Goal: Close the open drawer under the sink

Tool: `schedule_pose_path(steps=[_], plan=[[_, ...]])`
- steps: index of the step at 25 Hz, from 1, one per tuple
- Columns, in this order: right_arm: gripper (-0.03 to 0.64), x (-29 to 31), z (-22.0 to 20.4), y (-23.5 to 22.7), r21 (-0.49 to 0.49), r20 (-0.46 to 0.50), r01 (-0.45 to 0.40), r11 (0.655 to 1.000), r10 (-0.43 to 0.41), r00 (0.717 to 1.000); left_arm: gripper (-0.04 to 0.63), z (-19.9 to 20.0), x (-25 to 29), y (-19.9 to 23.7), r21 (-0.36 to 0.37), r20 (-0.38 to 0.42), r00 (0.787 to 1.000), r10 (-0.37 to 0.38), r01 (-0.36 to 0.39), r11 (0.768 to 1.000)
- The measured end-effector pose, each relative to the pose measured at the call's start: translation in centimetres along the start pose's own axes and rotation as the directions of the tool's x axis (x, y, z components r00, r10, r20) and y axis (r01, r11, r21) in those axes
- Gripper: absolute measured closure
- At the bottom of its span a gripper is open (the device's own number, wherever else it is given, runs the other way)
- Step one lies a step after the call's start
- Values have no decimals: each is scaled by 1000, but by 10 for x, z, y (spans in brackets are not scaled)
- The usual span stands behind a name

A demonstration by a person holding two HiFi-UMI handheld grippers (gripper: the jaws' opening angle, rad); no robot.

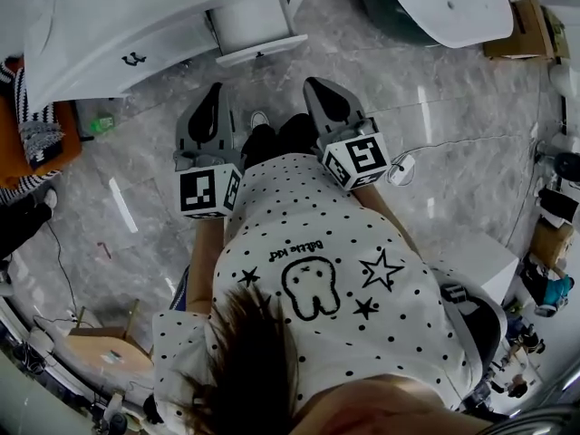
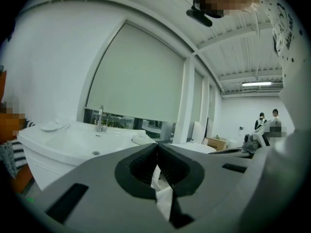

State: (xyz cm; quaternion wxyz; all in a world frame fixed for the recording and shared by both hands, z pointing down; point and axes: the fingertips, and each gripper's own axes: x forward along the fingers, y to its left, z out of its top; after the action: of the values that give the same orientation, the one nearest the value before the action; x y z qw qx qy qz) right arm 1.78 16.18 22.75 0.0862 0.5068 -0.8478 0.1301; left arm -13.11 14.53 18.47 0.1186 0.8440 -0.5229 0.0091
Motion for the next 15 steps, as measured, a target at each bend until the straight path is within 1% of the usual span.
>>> schedule_pose_path(steps=[3,5,7,10,13,15], plan=[[603,6,-3,1,-1,-9,5,1000,-5,1000,589,1,-3,13,-4,12,999,32,-32,999],[603,9,-3,-1,5,-12,13,1000,-13,1000,589,-1,0,17,-4,10,999,39,-39,999],[603,14,-3,-2,8,-13,10,1000,-10,1000,589,-1,3,19,-1,9,999,36,-36,999],[603,21,-3,-2,9,-19,-1,1000,1,1000,589,0,8,15,2,-2,1000,12,-12,1000],[603,27,-2,-3,8,-30,-13,1000,13,999,589,0,14,14,-20,-7,1000,-6,6,1000],[603,31,-2,-6,10,-40,-19,1000,20,999,589,-2,19,18,-33,-13,1000,6,-7,999]])
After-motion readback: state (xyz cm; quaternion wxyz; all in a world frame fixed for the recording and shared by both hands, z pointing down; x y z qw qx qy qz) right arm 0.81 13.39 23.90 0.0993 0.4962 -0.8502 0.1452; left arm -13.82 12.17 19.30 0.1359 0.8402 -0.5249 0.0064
